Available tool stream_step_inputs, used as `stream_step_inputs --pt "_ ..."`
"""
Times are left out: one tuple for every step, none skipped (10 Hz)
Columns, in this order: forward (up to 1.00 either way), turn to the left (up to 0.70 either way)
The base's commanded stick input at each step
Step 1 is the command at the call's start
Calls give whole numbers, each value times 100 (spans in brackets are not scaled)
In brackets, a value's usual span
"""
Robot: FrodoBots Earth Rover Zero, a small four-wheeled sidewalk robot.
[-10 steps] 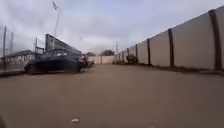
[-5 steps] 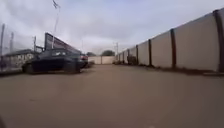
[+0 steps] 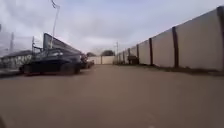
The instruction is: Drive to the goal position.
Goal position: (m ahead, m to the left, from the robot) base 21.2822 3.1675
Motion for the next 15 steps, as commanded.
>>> stream_step_inputs --pt "50 0" --pt "50 0" --pt "50 0" --pt "50 0" --pt "50 0" --pt "50 0" --pt "50 0" --pt "50 0" --pt "50 0" --pt "50 0" --pt "50 0" --pt "50 0" --pt "50 0" --pt "50 0" --pt "50 0"
